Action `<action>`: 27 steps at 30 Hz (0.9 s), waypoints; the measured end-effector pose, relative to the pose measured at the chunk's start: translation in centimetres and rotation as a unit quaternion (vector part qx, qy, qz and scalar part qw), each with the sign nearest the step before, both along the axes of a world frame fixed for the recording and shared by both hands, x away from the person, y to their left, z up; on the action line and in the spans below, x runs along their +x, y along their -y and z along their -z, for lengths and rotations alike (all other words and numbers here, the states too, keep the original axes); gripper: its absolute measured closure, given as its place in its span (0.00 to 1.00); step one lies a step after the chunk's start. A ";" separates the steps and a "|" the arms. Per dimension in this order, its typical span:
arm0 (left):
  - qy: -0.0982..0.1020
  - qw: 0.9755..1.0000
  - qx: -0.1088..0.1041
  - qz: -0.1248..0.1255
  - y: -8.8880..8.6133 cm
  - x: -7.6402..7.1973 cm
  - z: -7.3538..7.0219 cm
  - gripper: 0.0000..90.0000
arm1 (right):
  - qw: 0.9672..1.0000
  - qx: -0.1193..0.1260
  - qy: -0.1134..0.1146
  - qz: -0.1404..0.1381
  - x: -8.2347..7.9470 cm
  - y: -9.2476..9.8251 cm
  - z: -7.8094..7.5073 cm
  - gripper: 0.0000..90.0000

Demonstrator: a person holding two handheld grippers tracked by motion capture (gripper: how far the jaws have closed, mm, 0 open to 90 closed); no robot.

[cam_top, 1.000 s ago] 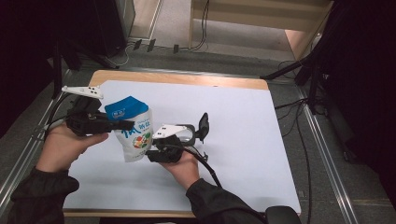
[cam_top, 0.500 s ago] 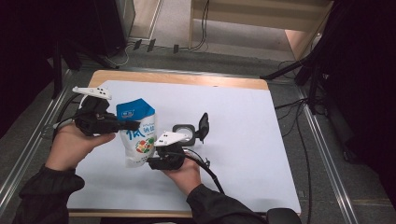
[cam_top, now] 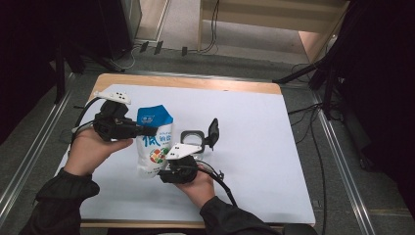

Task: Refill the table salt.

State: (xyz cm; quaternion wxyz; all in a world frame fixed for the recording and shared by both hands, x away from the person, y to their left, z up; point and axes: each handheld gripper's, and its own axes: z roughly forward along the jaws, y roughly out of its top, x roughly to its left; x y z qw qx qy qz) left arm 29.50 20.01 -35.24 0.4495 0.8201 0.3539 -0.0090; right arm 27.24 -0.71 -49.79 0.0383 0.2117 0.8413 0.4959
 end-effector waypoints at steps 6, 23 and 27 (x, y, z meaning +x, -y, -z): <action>-0.005 1.000 0.010 0.012 1.2 0.5 0.3 1.00 | 1.000 -0.001 0.010 0.002 -0.6 0.2 0.2 0.57; -0.013 1.000 0.007 0.024 2.8 1.5 1.0 1.00 | 1.000 0.016 0.020 0.016 -1.9 0.8 0.5 0.50; -0.013 1.000 0.010 0.022 3.2 1.7 1.2 1.00 | 1.000 0.021 0.015 0.017 -2.1 0.9 0.6 0.52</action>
